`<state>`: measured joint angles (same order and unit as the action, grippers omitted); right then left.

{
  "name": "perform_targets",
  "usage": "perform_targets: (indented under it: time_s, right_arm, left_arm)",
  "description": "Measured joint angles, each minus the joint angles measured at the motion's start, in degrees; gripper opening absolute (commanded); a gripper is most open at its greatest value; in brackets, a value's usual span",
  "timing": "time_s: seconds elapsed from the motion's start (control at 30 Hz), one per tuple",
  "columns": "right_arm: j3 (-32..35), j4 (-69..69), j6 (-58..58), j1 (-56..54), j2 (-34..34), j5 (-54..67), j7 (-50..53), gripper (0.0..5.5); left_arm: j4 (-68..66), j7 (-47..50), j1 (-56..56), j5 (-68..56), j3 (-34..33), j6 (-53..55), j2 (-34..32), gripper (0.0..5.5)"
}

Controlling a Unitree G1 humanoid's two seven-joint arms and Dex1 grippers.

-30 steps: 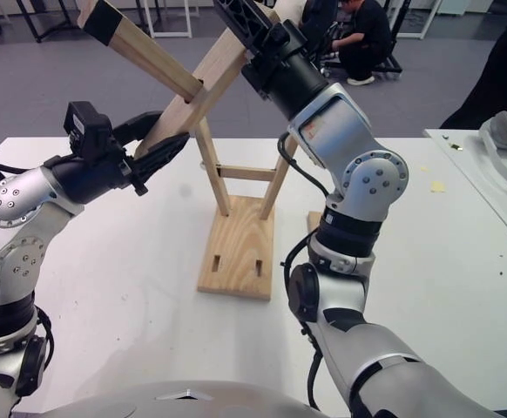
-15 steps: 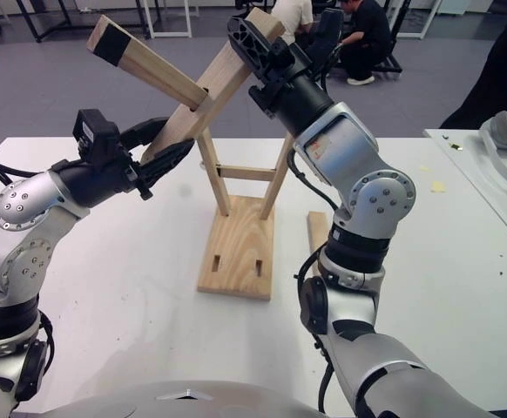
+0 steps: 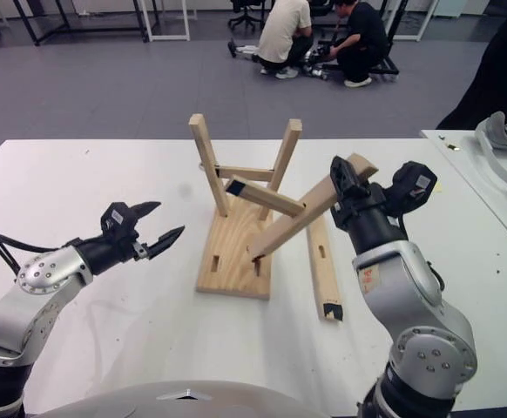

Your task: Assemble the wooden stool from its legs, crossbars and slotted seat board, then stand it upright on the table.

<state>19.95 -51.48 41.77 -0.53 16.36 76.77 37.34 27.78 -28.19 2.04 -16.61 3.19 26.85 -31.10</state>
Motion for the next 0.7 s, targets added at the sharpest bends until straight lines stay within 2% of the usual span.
perform_targets:
  time_s: [0.1,0.23,0.57,0.7]
  right_arm:
    - [-2.7,-0.6,-2.4,4.3,-0.8,-4.5,-1.9,1.03]
    - [-5.7,0.9,-6.8,8.8,-2.4,-12.1,-6.9,1.03]
    - [-15.8,2.3,-17.2,12.1,-6.5,-31.3,-16.3,1.03]
    - [-17.2,3.5,-19.7,12.0,-7.8,-35.8,-19.1,1.03]
  left_arm:
    - [-5.6,3.4,0.1,3.5,0.9,0.5,1.9,3.88]
    - [-9.9,2.0,-0.1,6.4,4.9,1.2,1.6,3.88]
    - [-11.9,-3.0,-2.8,8.0,11.8,6.5,2.5,3.88]
    - [-10.5,-5.3,-4.0,7.1,13.5,11.2,2.7,3.88]
